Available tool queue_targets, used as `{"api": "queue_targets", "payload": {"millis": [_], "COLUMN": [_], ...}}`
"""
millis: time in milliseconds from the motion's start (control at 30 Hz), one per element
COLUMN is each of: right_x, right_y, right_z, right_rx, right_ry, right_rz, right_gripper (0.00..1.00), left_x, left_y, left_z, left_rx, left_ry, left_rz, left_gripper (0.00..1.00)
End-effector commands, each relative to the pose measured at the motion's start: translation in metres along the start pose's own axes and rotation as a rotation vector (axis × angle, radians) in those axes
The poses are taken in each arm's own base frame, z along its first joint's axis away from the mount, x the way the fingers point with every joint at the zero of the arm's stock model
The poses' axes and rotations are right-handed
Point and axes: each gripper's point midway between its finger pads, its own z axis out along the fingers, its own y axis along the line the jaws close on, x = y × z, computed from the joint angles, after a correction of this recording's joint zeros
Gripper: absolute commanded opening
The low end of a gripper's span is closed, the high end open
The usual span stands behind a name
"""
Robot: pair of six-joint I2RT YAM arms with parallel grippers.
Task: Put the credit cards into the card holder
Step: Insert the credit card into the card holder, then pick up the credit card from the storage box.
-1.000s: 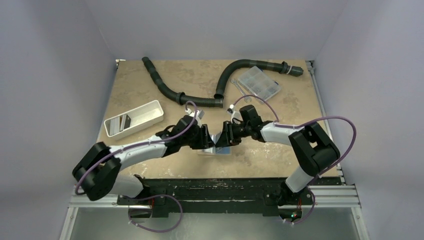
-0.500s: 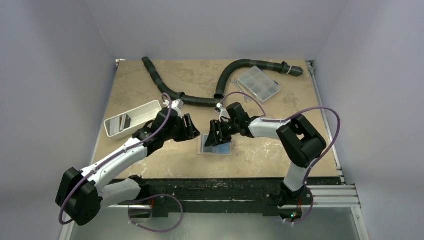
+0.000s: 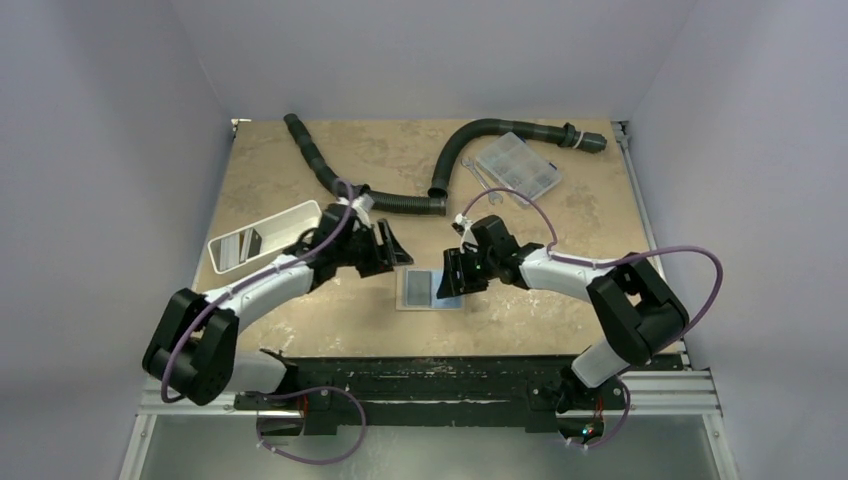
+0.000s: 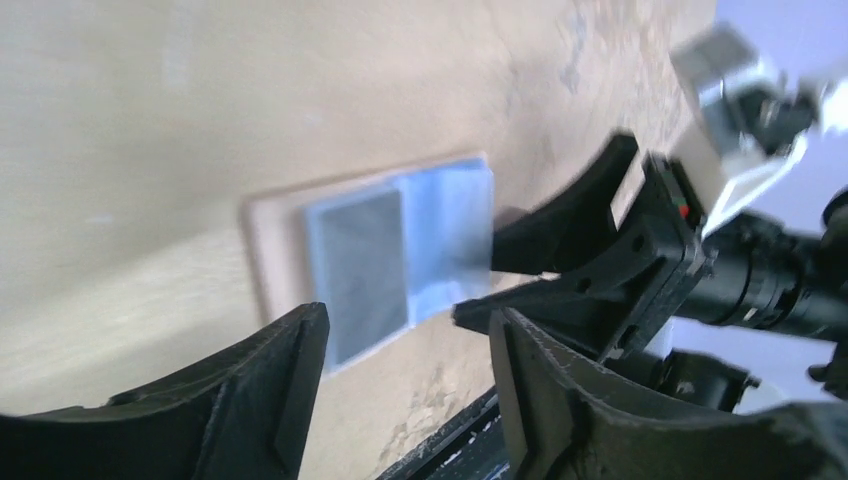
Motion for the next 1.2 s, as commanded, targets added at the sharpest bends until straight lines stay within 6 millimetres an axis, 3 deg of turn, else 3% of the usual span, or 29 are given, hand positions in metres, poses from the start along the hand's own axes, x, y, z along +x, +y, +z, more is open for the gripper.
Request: {"api": "queue_targets", "payload": {"millis": [0,133,267,400,500,667,1167], "right_x": [-0.022,-0.040,-0.037,-0.032,-0.028,-0.016,-0.013], "right_y": [-0.022,-0.007,0.007,0.024,0.033,0.045,0.048], "right_z": [-0.023,-0.041,-0.032,-0.033,-0.036,-0.033,-0.032], "right_rx": [0.198,0.181,0.078,-0.020,-0.071,-0.096,-0.102], "right_ry": [-0.100,-0.179,-0.160,-0.158,-0.157,-0.137,-0.128], "right_rz": [-0.091,-0.175,-0.201,-0.213,-0.226,-0.262,-0.273], "right_gripper": [0.54,0.60,0.65,0.67,0.68,0.68,0.67], "left_x": [-0.063,-0.111,-0.147,-0.169,-0.173,-0.184,-0.164], "left_y": [0.030,0.093,0.168,0.206,0.226,0.240,0.282], "left_z": [-0.055,-0.122,-0.188,-0.215,-0.221,-0.219,-0.208], "left_rx": [-0.072,-0.332,-0.806,-1.072,-1.200,-1.259,-1.423], "left_ry": [-0.142,-0.267,-0.329,-0.327,-0.250,-0.244,-0.085], "left_rz": [-0.075,-0.105,-0.077,0.011,0.054,0.088,0.063], "left_gripper": [0.67,0.71,0.74,0.79,0.79,0.79,0.77]}}
